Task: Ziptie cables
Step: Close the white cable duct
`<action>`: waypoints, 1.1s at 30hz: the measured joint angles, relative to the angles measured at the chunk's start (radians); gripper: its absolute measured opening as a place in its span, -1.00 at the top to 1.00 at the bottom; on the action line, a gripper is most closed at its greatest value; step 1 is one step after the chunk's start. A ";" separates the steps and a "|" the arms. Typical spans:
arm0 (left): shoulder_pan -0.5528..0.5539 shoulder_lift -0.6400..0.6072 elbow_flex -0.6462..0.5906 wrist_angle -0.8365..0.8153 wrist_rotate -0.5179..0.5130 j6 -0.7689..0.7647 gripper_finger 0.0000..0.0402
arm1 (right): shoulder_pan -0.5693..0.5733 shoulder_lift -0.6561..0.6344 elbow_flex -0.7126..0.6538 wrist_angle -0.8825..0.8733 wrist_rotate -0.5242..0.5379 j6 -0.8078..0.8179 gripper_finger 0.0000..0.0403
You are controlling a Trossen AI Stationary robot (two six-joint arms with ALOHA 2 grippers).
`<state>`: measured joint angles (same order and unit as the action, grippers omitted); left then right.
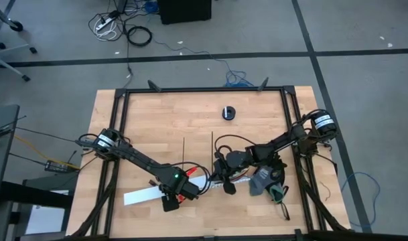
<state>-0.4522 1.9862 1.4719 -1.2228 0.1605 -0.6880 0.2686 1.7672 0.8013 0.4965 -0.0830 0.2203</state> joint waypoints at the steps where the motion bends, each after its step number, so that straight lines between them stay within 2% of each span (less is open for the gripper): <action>1: 0.000 0.000 0.000 0.000 0.000 0.000 -0.14 | 0.004 0.000 0.000 0.000 0.000 0.000 1.00; 12: -0.001 0.000 0.000 0.000 -0.012 0.007 -0.12 | 0.029 0.000 0.000 0.002 0.017 0.013 1.00; 18: -0.002 0.000 0.000 0.000 -0.016 0.008 -0.13 | 0.068 0.000 0.000 -0.009 -0.179 0.034 1.00; 21: -0.002 0.000 0.000 0.000 -0.016 0.008 -0.13 | 0.102 0.000 0.000 -0.066 -0.211 0.045 1.00; 27: -0.002 0.000 0.000 -0.002 -0.017 0.003 -0.13 | 0.127 -0.001 -0.001 -0.232 0.028 0.068 1.00; 33: -0.002 0.000 0.000 -0.004 -0.017 0.001 -0.13 | 0.121 -0.002 0.000 -0.245 0.086 0.067 1.00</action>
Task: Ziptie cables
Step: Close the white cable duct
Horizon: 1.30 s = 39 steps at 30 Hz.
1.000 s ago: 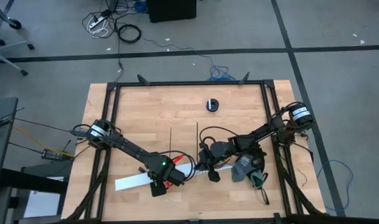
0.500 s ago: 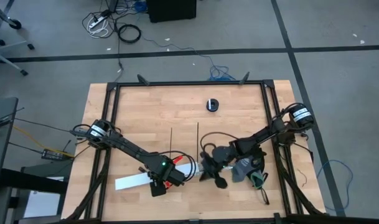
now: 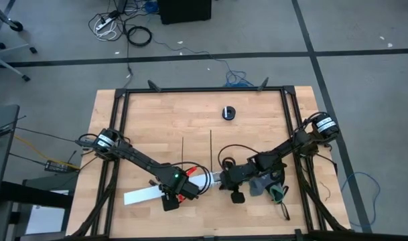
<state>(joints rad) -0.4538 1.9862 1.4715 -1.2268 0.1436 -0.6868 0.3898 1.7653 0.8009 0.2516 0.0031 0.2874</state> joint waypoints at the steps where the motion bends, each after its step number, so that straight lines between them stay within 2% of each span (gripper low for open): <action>1: 0.000 0.000 0.000 0.000 0.000 0.000 -0.13 | -0.002 0.000 0.000 0.000 0.011 0.000 1.00; 15: 0.000 0.001 -0.001 -0.001 -0.003 0.010 -0.13 | -0.014 0.000 0.000 0.005 0.105 0.000 1.00; 29: 0.000 0.001 -0.001 0.000 0.009 0.018 -0.13 | -0.014 0.000 0.000 0.064 0.082 -0.027 1.00; 35: -0.001 0.001 -0.001 0.000 0.014 0.008 -0.13 | -0.014 -0.021 0.000 0.076 0.026 -0.075 1.00; 39: -0.001 0.001 -0.001 0.000 0.019 0.006 -0.13 | -0.013 -0.062 0.000 0.090 0.084 -0.104 1.00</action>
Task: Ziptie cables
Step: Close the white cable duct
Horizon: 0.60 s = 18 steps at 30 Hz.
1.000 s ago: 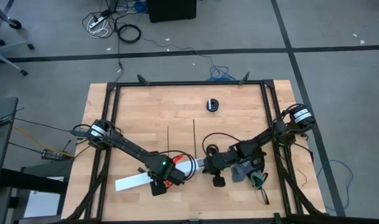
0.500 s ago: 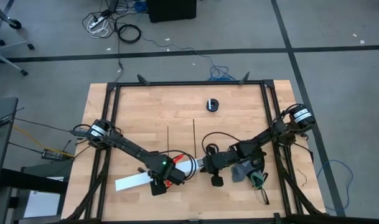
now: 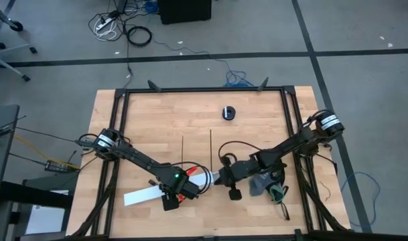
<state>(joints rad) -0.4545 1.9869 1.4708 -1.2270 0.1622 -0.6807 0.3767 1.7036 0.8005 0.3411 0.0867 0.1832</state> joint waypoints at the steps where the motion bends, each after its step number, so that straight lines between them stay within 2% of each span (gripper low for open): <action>1: 0.000 0.000 0.000 0.000 0.000 -0.001 -0.13 | -0.003 -0.010 0.000 0.001 0.018 -0.005 1.00; 6: 0.000 0.000 0.000 -0.001 -0.003 -0.001 -0.12 | -0.024 -0.021 0.000 -0.005 0.012 0.001 1.00; 12: 0.000 0.000 0.000 -0.002 -0.005 0.018 -0.12 | -0.016 -0.003 0.000 -0.032 -0.262 0.008 1.00; 16: 0.000 0.000 0.000 -0.002 -0.007 0.022 -0.12 | 0.002 -0.004 0.000 -0.101 -0.310 0.035 1.00; 18: 0.000 0.000 0.000 -0.002 -0.008 0.022 -0.12 | 0.002 0.000 0.001 -0.124 -0.274 0.054 1.00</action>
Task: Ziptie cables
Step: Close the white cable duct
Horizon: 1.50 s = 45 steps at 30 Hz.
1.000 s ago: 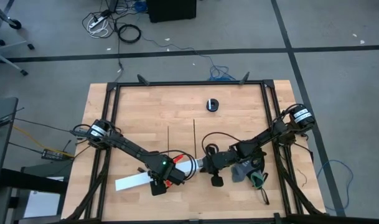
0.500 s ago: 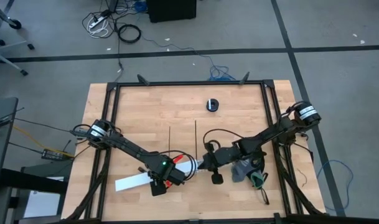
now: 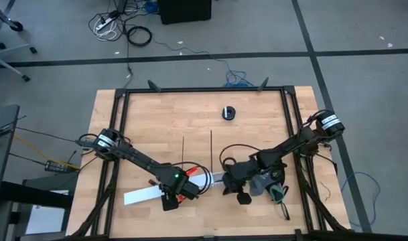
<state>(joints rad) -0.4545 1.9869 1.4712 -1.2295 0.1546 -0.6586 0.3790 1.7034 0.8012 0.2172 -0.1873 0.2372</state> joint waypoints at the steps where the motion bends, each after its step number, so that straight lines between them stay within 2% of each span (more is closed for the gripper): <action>1: 0.000 0.000 0.000 0.000 0.000 0.000 -0.12 | -0.001 0.007 0.000 -0.013 0.033 0.012 1.00; 5: 0.000 0.000 0.000 -0.002 -0.001 -0.003 -0.12 | -0.020 0.041 0.001 -0.049 0.122 0.040 1.00; 11: 0.000 0.000 0.000 -0.006 0.001 -0.006 -0.12 | -0.032 0.058 0.002 -0.033 0.186 0.053 1.00; 45: -0.011 0.014 0.002 -0.012 0.040 0.018 -0.12 | -0.043 0.062 -0.001 0.021 0.290 0.073 1.00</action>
<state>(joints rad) -0.4660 2.0010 1.4731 -1.2411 0.1951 -0.6407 0.3359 1.7649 0.8005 0.2382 0.1026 0.3104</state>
